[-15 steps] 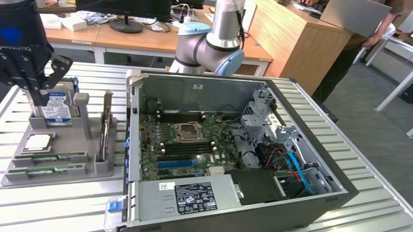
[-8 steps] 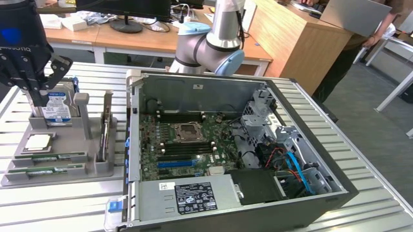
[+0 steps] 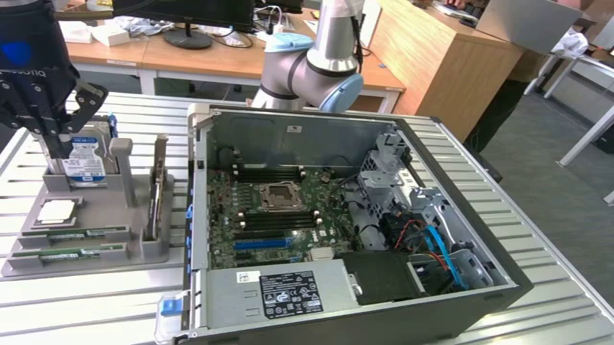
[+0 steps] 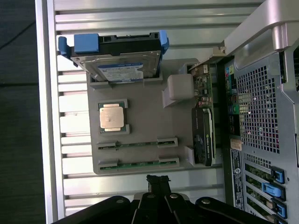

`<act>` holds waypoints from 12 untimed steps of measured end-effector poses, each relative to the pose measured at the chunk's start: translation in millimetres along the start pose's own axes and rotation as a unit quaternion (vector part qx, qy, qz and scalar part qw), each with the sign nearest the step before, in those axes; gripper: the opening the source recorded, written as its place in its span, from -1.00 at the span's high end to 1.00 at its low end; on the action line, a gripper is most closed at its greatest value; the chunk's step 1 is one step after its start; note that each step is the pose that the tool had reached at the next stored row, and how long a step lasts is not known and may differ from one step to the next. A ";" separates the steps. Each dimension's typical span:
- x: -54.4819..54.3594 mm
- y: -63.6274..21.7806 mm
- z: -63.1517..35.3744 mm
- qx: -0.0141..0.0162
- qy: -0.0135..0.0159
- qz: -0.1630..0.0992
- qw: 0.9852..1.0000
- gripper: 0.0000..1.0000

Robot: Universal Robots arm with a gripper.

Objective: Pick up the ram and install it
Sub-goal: 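Pick up the ram and move it above insertion slot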

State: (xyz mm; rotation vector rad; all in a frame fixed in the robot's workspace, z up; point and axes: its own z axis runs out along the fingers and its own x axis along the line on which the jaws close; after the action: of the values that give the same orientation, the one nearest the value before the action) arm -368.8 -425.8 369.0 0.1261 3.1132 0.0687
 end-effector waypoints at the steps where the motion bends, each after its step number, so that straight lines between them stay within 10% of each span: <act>1: 0.0 0.0 0.0 0.000 0.000 0.000 1.000 0.80; 12: 0.0 0.0 0.0 -0.001 0.002 -0.037 0.999 0.80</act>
State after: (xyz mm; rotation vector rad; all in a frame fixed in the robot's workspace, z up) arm -368.8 -425.8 369.0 0.0118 3.1174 0.0691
